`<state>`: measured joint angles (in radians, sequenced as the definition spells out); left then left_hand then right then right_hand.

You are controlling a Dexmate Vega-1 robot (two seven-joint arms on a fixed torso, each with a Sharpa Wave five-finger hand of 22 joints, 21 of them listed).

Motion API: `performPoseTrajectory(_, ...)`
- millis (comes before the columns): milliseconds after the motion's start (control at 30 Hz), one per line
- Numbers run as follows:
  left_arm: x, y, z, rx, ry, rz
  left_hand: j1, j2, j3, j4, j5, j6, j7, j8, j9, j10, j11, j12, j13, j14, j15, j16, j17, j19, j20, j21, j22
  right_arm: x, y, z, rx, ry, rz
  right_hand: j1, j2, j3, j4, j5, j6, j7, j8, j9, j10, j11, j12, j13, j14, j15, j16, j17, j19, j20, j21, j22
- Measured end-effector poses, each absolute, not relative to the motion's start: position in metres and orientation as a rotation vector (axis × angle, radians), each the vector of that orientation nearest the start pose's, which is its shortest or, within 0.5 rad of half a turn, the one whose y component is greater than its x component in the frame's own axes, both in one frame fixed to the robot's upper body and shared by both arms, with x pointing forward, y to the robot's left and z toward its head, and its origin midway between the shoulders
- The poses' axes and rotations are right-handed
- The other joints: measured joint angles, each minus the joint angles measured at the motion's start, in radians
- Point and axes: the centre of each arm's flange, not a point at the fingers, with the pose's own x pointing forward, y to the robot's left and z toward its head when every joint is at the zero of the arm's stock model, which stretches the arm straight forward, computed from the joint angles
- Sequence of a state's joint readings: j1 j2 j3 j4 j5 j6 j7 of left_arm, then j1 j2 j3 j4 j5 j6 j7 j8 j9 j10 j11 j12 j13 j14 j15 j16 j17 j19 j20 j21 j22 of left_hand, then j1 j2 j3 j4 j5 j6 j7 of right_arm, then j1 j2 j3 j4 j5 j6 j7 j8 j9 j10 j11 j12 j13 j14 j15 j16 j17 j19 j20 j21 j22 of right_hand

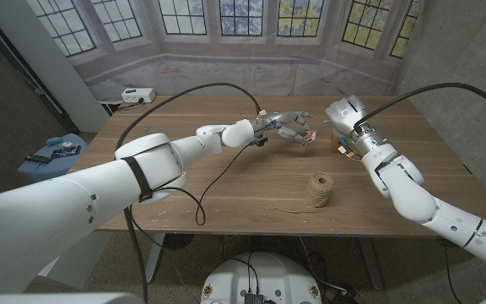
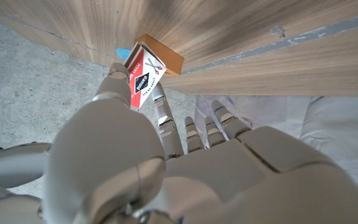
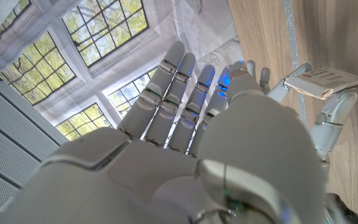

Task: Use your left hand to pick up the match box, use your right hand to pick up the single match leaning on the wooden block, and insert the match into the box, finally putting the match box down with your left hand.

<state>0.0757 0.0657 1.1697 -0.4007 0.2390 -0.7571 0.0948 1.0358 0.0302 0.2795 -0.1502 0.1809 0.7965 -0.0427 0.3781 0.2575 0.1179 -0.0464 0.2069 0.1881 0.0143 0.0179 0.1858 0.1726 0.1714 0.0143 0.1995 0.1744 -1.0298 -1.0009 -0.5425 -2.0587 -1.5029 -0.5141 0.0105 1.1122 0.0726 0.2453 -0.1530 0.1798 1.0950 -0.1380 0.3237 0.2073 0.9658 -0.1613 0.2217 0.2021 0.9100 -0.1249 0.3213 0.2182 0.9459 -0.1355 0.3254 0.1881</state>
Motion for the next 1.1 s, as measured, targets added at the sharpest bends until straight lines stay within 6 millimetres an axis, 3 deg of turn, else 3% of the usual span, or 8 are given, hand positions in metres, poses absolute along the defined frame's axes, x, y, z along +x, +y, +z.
performPoseTrajectory(700,0.681,-0.008,0.053,1.217,-0.927,-0.629,-0.004,0.004,0.0,0.0,0.0,0.0,0.0,0.0,0.001,0.0,0.0,0.0,0.0,0.0,0.0,0.0,0.0,0.0,0.0,0.0,0.0,0.498,-0.219,0.02,-2.232,-0.834,-0.737,0.0,0.0,-0.007,0.001,0.0,0.002,0.003,-0.004,-0.001,0.005,0.005,0.0,0.0,0.0,0.0,0.0,0.003,0.0,0.0,0.0,0.0)
performPoseTrajectory(1100,0.681,-0.009,0.053,1.213,-0.929,-0.631,-0.004,0.004,-0.004,0.004,0.0,0.0,0.0,0.0,0.001,0.0,0.0,0.0,0.0,0.0,0.0,0.0,0.0,0.0,0.0,0.0,0.0,0.499,-0.213,0.021,-2.247,-0.861,-0.749,0.003,0.003,-0.007,0.001,0.0,0.007,0.001,-0.001,-0.001,0.005,0.005,-0.004,0.0,0.0,0.0,-0.008,0.008,-0.026,0.007,-0.004,0.0)
